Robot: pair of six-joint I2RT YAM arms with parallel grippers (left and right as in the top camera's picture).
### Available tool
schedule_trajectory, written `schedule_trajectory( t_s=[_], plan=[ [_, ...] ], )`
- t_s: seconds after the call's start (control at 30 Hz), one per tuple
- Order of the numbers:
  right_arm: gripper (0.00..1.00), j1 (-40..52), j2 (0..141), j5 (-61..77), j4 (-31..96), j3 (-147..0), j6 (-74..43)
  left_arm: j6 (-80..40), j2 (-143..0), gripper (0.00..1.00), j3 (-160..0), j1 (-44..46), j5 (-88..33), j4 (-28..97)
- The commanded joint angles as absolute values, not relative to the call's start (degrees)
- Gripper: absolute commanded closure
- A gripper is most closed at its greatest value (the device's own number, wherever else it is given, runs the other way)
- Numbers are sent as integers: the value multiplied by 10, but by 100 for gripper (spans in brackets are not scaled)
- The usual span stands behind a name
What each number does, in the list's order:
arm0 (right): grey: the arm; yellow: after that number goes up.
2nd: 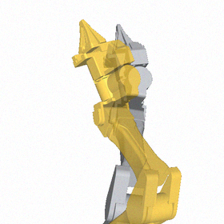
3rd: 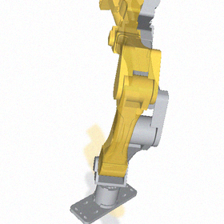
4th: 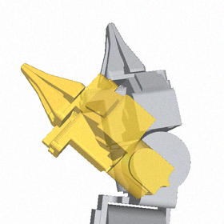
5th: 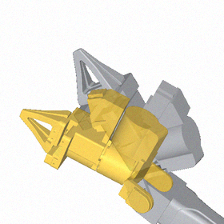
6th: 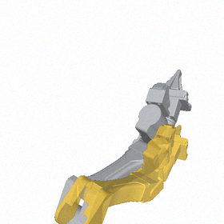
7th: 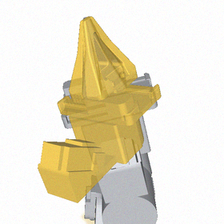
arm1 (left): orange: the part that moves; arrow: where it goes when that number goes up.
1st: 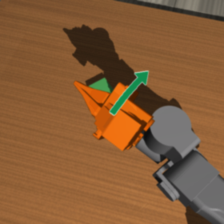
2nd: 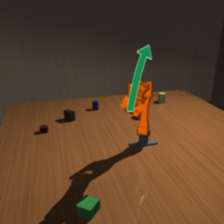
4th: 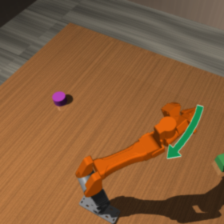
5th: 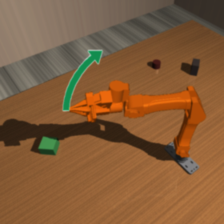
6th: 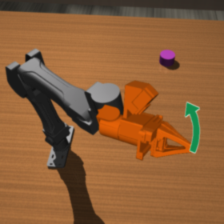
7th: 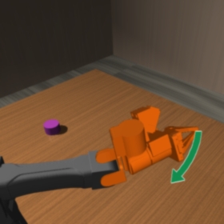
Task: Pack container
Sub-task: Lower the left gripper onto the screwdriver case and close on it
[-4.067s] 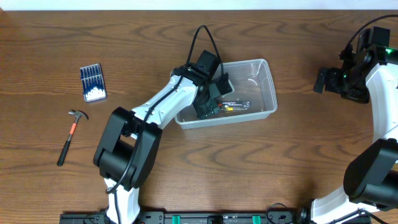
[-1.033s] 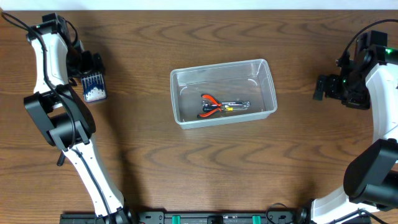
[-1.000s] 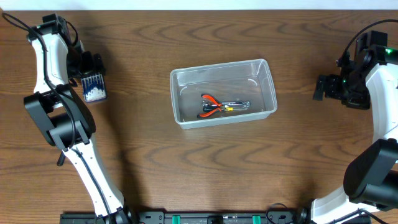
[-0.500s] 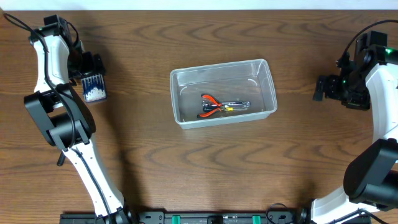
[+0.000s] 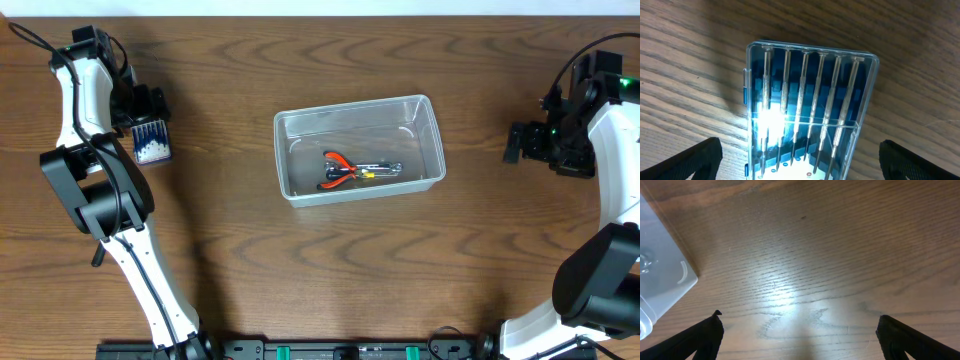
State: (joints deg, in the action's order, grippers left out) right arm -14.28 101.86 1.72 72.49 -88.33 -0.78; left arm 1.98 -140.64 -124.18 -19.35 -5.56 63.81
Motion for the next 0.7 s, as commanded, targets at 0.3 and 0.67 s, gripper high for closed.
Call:
schedule_trajectory(
  t_s=[0.3,0.67],
  plan=[
    [1,-138,1020,15,732,-881,1,45,-1456,2,-1235,-195,-42,643],
    [1,-138,1020,15,742,-881,1,58,-1457,2,-1235,-195,-34,633]
  ],
)
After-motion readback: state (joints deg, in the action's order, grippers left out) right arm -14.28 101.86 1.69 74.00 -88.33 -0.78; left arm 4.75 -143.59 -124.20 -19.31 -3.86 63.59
